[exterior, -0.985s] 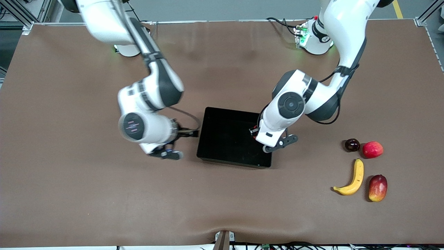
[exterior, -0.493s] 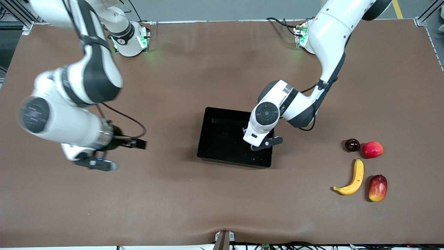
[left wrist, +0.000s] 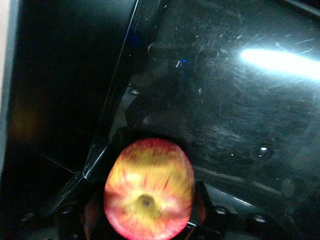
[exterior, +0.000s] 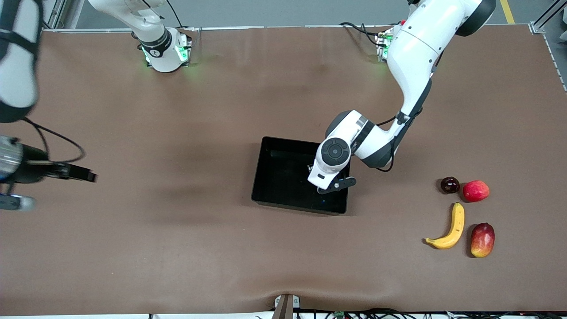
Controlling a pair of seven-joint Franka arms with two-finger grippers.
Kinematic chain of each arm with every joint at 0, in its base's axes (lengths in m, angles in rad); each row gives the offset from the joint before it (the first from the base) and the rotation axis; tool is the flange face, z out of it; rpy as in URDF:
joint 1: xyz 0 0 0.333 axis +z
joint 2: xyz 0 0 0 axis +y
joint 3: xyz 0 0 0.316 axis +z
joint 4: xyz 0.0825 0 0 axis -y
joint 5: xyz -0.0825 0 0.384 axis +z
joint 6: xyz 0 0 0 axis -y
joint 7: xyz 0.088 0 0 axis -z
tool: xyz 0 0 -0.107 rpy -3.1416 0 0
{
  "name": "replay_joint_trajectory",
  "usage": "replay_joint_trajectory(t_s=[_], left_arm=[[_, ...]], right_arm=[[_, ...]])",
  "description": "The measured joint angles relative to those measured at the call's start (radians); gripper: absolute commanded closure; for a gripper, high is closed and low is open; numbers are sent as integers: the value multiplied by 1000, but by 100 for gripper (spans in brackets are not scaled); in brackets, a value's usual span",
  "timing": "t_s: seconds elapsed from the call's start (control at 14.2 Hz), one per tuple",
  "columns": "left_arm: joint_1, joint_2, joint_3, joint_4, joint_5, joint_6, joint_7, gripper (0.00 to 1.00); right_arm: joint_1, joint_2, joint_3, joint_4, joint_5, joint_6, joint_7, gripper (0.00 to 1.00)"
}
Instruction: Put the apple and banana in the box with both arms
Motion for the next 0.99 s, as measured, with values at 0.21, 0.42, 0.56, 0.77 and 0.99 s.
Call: replay_joint_trajectory(t_s=[0.21,0.42,0.56,0.77,0.99], left_arm=[[3,-32,1,38,1,2,0,0],[32,-133,12,59,7,-5,18,0],[99,-196,17,59,8,-20,113,0],[215,-221,20,59,8,-21,297,0],[327,-206,24,49,8,-21,504,0]], right_arm=[[-46,-76,-5,1,-56,-78,-90,0],[-81,-193,-6,-64,-71,-141,-160,0],[-76,-298,1,-186,-121,-90,-171,0],[-21,-418,14,-321,-202,-49,-176,0],[16,-456,17,-386,-232,5,-166,0]])
